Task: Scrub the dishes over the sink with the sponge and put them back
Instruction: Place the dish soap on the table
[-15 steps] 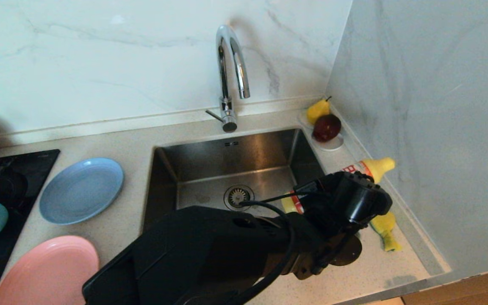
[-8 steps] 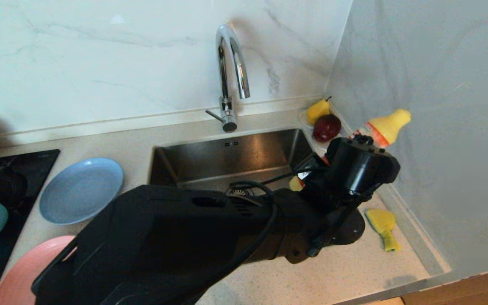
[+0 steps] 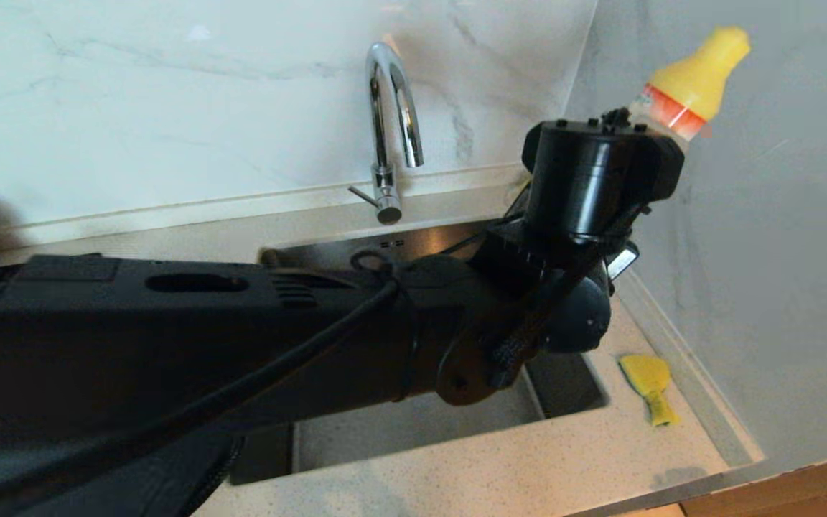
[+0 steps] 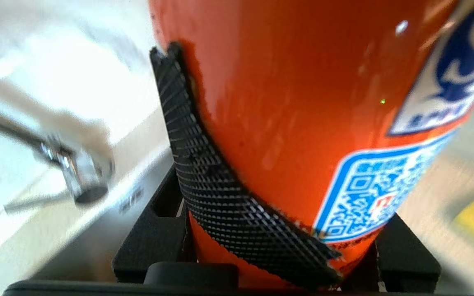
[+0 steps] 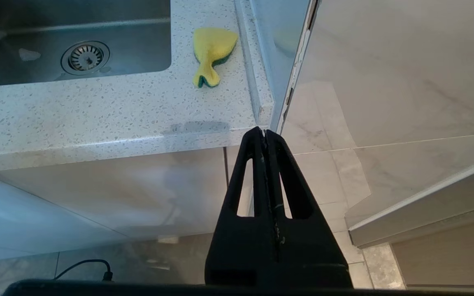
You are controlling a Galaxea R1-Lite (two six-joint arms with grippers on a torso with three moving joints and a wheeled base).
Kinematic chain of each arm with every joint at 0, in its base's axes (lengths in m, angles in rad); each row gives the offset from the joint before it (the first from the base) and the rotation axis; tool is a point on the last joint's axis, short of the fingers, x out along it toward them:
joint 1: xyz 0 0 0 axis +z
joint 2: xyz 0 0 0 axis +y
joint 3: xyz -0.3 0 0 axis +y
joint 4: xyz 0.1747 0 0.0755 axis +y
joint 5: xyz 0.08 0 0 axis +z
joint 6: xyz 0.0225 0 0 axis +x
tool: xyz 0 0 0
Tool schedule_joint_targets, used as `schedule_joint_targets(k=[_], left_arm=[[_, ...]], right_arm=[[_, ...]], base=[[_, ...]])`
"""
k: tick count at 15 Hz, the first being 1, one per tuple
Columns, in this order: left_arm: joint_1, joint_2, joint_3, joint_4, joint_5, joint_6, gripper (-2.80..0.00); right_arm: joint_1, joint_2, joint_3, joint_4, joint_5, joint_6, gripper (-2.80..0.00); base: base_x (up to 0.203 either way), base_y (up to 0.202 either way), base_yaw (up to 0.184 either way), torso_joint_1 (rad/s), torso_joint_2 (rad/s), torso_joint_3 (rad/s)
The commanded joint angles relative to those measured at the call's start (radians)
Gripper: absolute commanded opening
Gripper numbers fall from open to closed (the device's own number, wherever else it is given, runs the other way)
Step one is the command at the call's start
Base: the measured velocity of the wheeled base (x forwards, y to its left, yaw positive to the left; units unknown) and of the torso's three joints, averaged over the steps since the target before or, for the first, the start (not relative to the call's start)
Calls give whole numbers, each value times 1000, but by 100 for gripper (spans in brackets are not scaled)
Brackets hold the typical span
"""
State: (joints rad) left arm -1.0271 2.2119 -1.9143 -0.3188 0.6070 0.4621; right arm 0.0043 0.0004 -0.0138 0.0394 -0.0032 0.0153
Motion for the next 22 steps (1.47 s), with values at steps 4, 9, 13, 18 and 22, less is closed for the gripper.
schedule_joint_targets(k=[4, 9, 13, 18, 22], left_arm=[[75, -130, -1, -64, -117, -20, -280], [131, -211, 0, -72, -138, -185, -280], [201, -294, 0, -72, -140, -202, -280], [356, -394, 5, -60, -140, -217, -280], [556, -438, 17, -56, -138, -260, -280]], right_arm=[[0, -2, 0, 1, 0, 0, -280], [0, -2, 0, 1, 0, 0, -280], [0, -2, 0, 1, 0, 0, -280], [0, -2, 0, 1, 0, 0, -280], [0, -2, 0, 1, 0, 0, -280]], base=[[0, 0, 0, 0, 0, 0], [0, 0, 0, 0, 0, 0], [0, 0, 0, 0, 0, 0], [0, 0, 0, 0, 0, 0], [0, 0, 0, 0, 0, 0]])
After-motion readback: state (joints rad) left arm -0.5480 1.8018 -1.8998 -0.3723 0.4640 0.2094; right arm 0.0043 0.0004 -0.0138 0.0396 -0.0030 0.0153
